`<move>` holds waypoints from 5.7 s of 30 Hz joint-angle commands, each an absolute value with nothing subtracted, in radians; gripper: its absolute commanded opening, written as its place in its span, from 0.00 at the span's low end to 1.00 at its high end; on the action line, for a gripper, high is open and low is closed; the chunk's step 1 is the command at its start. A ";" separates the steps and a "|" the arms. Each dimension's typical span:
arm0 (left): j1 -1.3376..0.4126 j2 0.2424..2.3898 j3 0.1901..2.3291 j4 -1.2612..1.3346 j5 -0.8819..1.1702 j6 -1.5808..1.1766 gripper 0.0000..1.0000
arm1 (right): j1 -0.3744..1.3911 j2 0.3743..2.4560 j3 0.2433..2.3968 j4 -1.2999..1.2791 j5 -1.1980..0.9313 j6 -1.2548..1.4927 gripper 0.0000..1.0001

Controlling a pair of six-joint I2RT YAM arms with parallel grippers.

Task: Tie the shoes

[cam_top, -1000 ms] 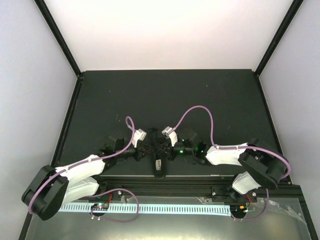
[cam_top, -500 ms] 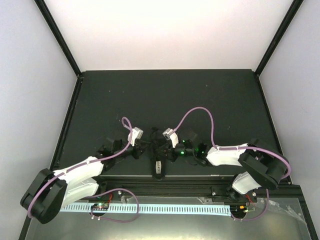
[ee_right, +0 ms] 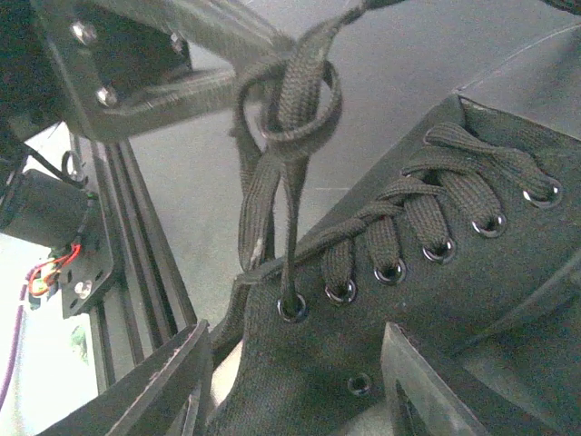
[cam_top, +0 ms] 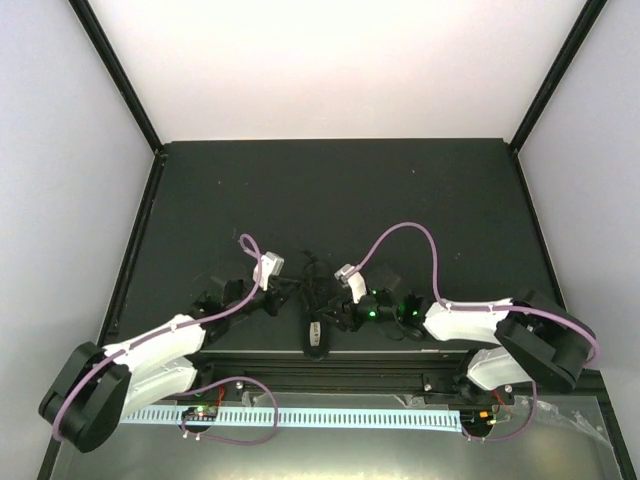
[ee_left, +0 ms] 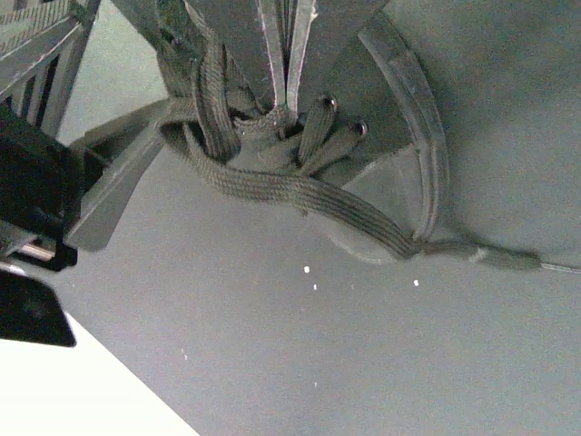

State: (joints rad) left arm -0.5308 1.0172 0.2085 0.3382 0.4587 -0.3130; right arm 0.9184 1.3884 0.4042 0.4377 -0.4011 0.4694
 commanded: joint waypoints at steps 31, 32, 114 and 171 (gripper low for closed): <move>-0.824 0.825 0.324 -0.010 -0.202 -0.255 0.01 | 0.855 1.606 0.893 0.051 -0.206 0.846 0.71; -0.826 0.826 0.326 -0.010 -0.206 -0.255 0.02 | 0.856 1.621 0.900 0.059 -0.224 0.857 0.70; -0.528 1.247 0.495 0.217 0.673 -0.206 0.02 | 1.065 1.003 0.594 0.051 -0.124 0.406 0.89; -0.923 0.801 0.269 -0.265 0.290 -0.487 0.53 | 0.879 1.357 0.546 0.288 -0.284 0.648 0.02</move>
State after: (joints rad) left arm -0.9104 0.7750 0.2386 -0.2508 0.2985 -0.4904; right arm 0.8856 1.3598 0.5545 0.2581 -0.2905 0.6380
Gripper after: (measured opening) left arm 0.572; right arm 0.032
